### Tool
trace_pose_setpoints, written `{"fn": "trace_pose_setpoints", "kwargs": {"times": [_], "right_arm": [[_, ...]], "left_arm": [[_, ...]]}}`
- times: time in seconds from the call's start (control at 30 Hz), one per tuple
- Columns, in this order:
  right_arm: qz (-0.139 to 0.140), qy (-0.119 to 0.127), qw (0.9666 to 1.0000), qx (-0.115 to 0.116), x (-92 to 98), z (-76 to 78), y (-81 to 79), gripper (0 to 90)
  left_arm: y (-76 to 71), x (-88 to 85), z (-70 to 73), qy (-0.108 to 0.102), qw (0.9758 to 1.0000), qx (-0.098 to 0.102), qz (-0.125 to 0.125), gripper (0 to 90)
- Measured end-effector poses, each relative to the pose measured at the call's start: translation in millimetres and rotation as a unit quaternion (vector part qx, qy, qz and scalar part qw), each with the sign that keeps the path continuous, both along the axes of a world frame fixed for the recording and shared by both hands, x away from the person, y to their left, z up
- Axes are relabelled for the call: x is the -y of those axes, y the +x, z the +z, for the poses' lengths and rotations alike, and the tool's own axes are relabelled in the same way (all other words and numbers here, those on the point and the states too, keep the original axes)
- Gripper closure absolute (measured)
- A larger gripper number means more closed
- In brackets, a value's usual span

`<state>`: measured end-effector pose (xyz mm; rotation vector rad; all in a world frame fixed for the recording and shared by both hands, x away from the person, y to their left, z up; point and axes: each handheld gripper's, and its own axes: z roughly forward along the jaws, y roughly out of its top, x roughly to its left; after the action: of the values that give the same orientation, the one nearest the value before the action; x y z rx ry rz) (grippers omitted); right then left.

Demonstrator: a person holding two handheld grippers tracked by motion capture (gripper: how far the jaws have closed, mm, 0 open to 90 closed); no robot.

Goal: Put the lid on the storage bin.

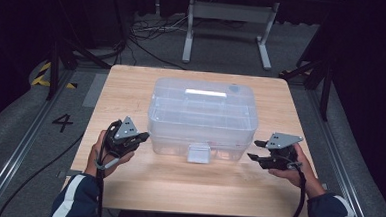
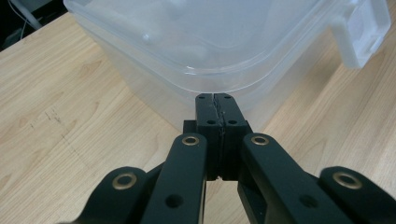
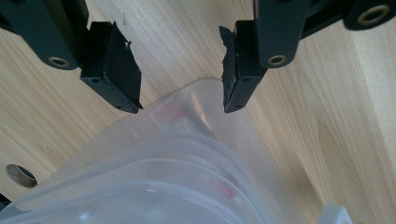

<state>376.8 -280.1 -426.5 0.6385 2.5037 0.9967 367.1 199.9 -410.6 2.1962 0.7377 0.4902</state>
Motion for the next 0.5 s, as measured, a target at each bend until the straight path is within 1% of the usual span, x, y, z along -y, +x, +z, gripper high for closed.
{"fn": "trace_pose_setpoints", "kwargs": {"times": [0.03,0.07,0.13,0.23,0.3,0.33,0.37,0.43,0.5], "right_arm": [[0.0,0.0,1.0,0.0,-0.1,0.0,-0.1,47.5],[0.0,0.0,1.0,0.0,0.0,-0.1,0.0,47.5],[0.001,0.0,1.0,0.0,-0.1,-0.1,-0.2,47.4],[0.001,0.0,1.0,-0.001,-0.5,0.0,-0.6,47.3],[0.002,0.0,1.0,0.0,-0.7,0.2,-1.3,46.8],[0.004,-0.002,1.0,0.0,-0.7,0.3,-1.5,46.5],[0.003,-0.004,1.0,0.0,-0.8,0.4,-2.1,45.6],[0.005,-0.009,0.9999,0.003,-1.3,0.9,-2.9,44.2],[0.006,-0.011,0.9999,0.003,-1.7,1.3,-4.0,43.2]], "left_arm": [[-0.1,0.1,-0.7,0.003,1.0,-0.002,-0.001,90.0],[-0.7,0.3,-2.1,-0.004,1.0,-0.003,0.0,90.0],[-0.7,0.3,-1.6,0.001,1.0,-0.001,-0.002,89.9],[-0.9,0.0,-2.2,-0.002,1.0,-0.001,-0.001,90.0],[-1.4,-0.3,-2.8,0.0,1.0,0.0,-0.004,89.8],[-1.8,-0.9,-3.5,0.001,1.0,0.002,-0.003,89.1],[-2.1,-2.6,-4.3,-0.005,0.9999,-0.001,-0.01,87.4],[-3.1,-5.2,-5.4,-0.012,0.9998,0.002,-0.016,85.0],[-3.9,-5.9,-6.1,-0.009,0.9998,0.003,-0.017,82.1]]}}
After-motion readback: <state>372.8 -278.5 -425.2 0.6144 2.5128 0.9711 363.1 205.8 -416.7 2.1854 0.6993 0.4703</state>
